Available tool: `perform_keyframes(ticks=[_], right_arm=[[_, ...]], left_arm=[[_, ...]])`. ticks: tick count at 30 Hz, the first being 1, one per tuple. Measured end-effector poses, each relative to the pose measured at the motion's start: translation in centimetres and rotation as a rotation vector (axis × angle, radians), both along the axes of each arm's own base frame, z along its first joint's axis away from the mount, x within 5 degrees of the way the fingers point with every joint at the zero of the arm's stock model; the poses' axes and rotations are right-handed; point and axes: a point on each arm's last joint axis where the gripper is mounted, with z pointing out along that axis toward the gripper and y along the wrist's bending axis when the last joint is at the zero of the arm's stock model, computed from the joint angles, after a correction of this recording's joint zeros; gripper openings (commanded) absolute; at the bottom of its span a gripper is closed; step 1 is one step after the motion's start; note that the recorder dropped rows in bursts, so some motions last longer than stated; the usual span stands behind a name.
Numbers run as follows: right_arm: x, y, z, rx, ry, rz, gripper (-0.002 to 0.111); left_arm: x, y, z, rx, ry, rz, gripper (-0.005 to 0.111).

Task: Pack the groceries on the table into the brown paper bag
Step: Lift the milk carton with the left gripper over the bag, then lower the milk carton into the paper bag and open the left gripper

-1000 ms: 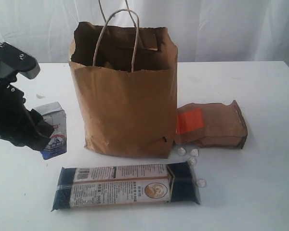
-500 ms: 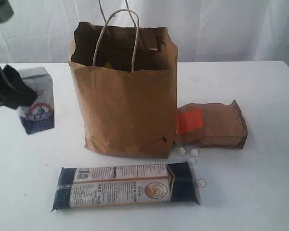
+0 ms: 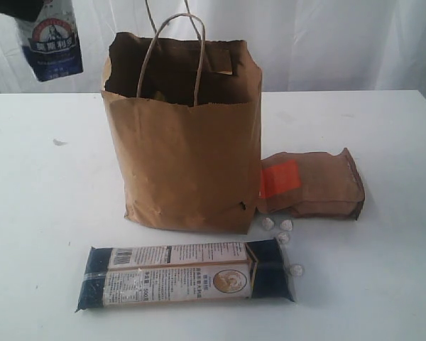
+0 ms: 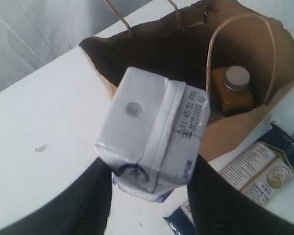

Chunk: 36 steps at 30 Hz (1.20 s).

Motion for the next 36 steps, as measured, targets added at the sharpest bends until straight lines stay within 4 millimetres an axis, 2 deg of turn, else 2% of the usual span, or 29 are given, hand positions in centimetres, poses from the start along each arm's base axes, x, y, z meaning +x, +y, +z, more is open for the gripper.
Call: perform_keyframes(ticks=[13,23,36], right_arm=[[0.0,0.0,0.0,0.000,0.000,0.000,0.000],[0.0,0.0,0.0,0.000,0.000,0.000,0.000],[0.0,0.0,0.0,0.000,0.000,0.000,0.000]], left_arm=[[5.3,-2.8,0.8,-0.001,0.002,-0.001,0.000],[9.6,-5.3,-1.9,-0.031,0.041,-0.008,0.000],[13.1,-7.8,-5.7,-0.069,0.126,-0.024,0.000]])
